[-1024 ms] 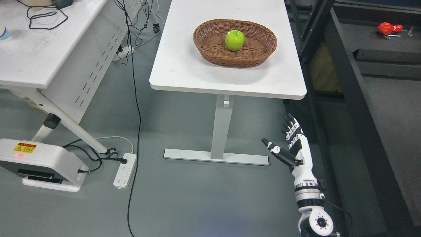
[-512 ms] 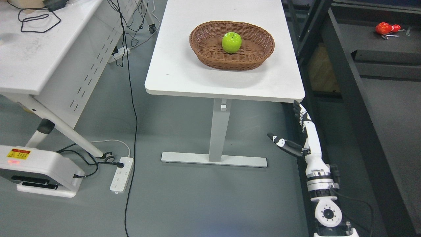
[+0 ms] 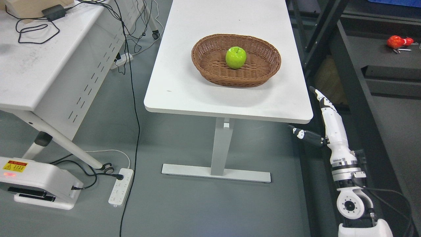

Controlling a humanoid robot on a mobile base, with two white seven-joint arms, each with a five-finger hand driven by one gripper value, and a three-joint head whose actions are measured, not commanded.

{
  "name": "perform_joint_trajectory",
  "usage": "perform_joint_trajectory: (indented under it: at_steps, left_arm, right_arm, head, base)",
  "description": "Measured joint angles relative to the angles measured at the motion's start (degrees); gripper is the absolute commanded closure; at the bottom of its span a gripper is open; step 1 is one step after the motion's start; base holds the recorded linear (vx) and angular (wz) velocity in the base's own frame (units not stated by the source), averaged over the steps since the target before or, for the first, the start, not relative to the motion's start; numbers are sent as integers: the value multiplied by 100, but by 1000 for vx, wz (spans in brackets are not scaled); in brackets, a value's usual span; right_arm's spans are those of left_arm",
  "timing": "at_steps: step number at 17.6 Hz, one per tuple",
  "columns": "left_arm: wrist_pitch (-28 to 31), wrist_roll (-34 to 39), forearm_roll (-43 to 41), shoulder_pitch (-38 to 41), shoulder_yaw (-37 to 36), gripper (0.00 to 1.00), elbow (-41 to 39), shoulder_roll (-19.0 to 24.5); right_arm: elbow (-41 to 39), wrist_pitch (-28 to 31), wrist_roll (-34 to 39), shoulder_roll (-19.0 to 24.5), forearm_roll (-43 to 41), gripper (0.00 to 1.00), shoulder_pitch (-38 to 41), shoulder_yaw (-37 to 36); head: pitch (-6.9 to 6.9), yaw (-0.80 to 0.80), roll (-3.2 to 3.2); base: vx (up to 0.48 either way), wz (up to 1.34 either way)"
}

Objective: Place green apple on left shelf middle layer
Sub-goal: 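Drive toward the white table and raise the right hand beside the basket, then reach the right hand into the wicker basket toward the green apple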

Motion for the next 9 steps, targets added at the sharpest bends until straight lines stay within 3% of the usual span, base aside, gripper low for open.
perform_joint_trajectory:
  at_steps: [9]
  left_arm:
    - [0, 0, 1, 0, 0, 0, 0, 0]
  right_arm:
    - [-131, -10, 509, -242, -128, 0, -41, -258]
  head:
    - [0, 0, 0]
  base:
    - [211, 203]
